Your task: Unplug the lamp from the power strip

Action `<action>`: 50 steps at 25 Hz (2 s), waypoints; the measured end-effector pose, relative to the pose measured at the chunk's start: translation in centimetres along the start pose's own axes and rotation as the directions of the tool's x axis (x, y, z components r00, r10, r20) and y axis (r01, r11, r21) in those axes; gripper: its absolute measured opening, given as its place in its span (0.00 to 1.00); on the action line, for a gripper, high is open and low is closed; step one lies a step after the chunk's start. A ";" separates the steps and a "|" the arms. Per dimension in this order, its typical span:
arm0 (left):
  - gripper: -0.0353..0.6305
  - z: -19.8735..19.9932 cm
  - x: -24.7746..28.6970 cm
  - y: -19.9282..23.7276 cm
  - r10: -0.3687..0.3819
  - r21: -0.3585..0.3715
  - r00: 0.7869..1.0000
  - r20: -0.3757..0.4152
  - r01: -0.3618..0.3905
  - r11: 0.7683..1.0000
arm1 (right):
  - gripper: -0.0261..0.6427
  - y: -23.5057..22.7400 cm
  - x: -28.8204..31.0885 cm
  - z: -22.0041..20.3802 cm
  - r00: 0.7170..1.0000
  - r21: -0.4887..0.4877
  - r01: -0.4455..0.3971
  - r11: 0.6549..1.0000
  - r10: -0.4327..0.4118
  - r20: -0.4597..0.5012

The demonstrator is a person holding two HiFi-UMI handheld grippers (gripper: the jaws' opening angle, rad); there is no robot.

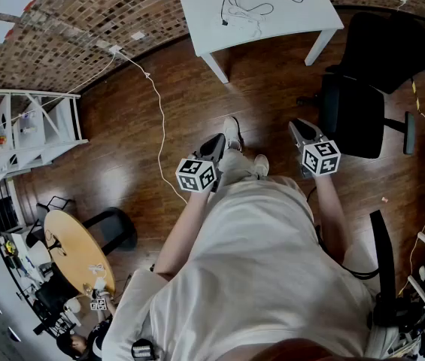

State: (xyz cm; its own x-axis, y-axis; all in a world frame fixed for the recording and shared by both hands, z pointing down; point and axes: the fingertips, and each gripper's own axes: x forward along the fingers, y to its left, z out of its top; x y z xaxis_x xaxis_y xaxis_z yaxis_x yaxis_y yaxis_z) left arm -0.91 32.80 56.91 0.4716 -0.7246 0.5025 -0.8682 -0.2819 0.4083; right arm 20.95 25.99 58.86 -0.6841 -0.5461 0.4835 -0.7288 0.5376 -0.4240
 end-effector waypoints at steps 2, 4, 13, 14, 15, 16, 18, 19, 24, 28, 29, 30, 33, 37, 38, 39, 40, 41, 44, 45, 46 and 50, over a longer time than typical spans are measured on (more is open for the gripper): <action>0.06 0.5 0.9 0.2 -0.023 0.000 1.000 -0.006 0.023 1.000 | 0.11 0.3 0.7 0.9 0.999 0.073 -0.040 0.997 0.038 0.027; 0.06 1.1 1.7 0.5 -0.045 0.007 0.999 -0.010 0.045 0.999 | 0.11 0.7 1.3 2.0 0.996 0.137 -0.079 0.987 0.072 0.058; 0.06 5.4 4.4 4.1 -0.072 0.064 0.997 -0.019 0.073 0.995 | 0.11 0.0 6.2 5.9 0.997 0.137 -0.060 0.989 0.053 0.058; 0.06 5.9 4.6 5.0 -0.072 0.065 0.997 -0.017 0.073 0.995 | 0.11 0.0 7.0 6.4 0.997 0.138 -0.052 0.989 0.044 0.056; 0.06 6.6 4.9 6.1 -0.073 0.059 0.997 -0.014 0.074 0.996 | 0.11 0.0 7.9 6.8 0.998 0.139 -0.045 0.989 0.038 0.054; 0.06 7.3 5.2 7.1 -0.076 0.047 0.997 -0.007 0.076 0.996 | 0.11 0.1 8.7 7.4 0.998 0.138 -0.041 0.990 0.034 0.053; 0.06 9.1 5.9 9.2 -0.090 0.018 0.996 0.014 0.090 0.996 | 0.11 0.4 10.5 8.5 0.999 0.126 -0.033 0.992 0.028 0.046; 0.06 10.0 6.3 10.2 -0.099 0.008 0.995 0.026 0.098 0.995 | 0.11 0.5 11.4 9.0 0.999 0.116 -0.028 0.993 0.024 0.040; 0.06 13.5 9.0 14.3 -0.125 -0.004 0.992 0.020 0.125 0.992 | 0.11 1.0 15.8 11.9 0.999 0.095 -0.007 0.995 0.004 0.035; 0.06 15.3 10.5 17.1 -0.154 -0.031 0.988 0.015 0.155 0.987 | 0.11 1.4 18.8 14.0 1.000 0.068 0.015 0.998 -0.017 0.026; 0.06 15.6 10.9 17.7 -0.163 -0.037 0.987 0.011 0.163 0.986 | 0.11 1.4 19.4 14.3 0.999 0.066 0.020 0.998 -0.022 0.026; 0.06 15.8 11.3 18.2 -0.172 -0.046 0.985 0.002 0.171 0.984 | 0.11 1.3 19.9 14.6 0.999 0.068 0.027 0.997 -0.029 0.026; 0.06 16.4 12.3 19.2 -0.203 -0.077 0.979 -0.020 0.201 0.976 | 0.11 1.0 21.1 14.9 0.998 0.083 0.046 0.995 -0.048 0.027; 0.06 17.1 13.5 21.0 -0.222 -0.081 0.974 -0.038 0.219 0.972 | 0.11 0.4 23.2 14.7 0.998 0.095 0.059 0.994 -0.061 0.024; 0.06 17.1 13.7 21.6 -0.220 -0.090 0.974 -0.049 0.215 0.972 | 0.11 0.4 23.7 14.6 0.998 0.098 0.060 0.993 -0.063 0.025; 0.06 17.1 13.8 22.3 -0.217 -0.101 0.974 -0.059 0.211 0.972 | 0.10 0.5 24.2 14.5 0.998 0.100 0.062 0.993 -0.065 0.025; 0.06 17.3 13.9 22.8 -0.215 -0.111 0.974 -0.064 0.208 0.972 | 0.10 0.5 24.6 14.6 0.997 0.102 0.063 0.993 -0.066 0.027; 0.06 17.5 13.9 23.1 -0.215 -0.116 0.975 -0.061 0.207 0.971 | 0.10 0.6 24.9 14.8 0.997 0.103 0.064 0.993 -0.067 0.029; 0.06 19.1 13.8 23.6 -0.226 -0.112 0.974 -0.017 0.223 0.968 | 0.10 0.7 25.4 15.7 0.997 0.093 0.060 0.994 -0.064 0.041; 0.06 19.7 13.9 23.7 -0.231 -0.109 0.973 -0.002 0.230 0.967 | 0.10 0.7 25.6 16.0 0.997 0.087 0.059 0.994 -0.063 0.046; 0.06 20.1 14.0 23.8 -0.235 -0.108 0.972 0.010 0.235 0.966 | 0.10 0.6 25.8 16.4 0.997 0.082 0.058 0.995 -0.062 0.049; 0.06 20.5 14.8 23.6 -0.247 -0.111 0.969 0.019 0.248 0.963 | 0.10 0.1 26.3 17.2 0.997 0.067 0.056 0.996 -0.060 0.049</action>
State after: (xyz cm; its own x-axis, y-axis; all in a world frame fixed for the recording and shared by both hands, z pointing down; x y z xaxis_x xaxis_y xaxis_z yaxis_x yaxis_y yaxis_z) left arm -17.60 2.51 58.33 0.6683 -0.6444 0.3715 -0.7020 -0.3812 0.6016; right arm 2.39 0.58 58.34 -0.6400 -0.6082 0.4696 -0.7664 0.4620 -0.4462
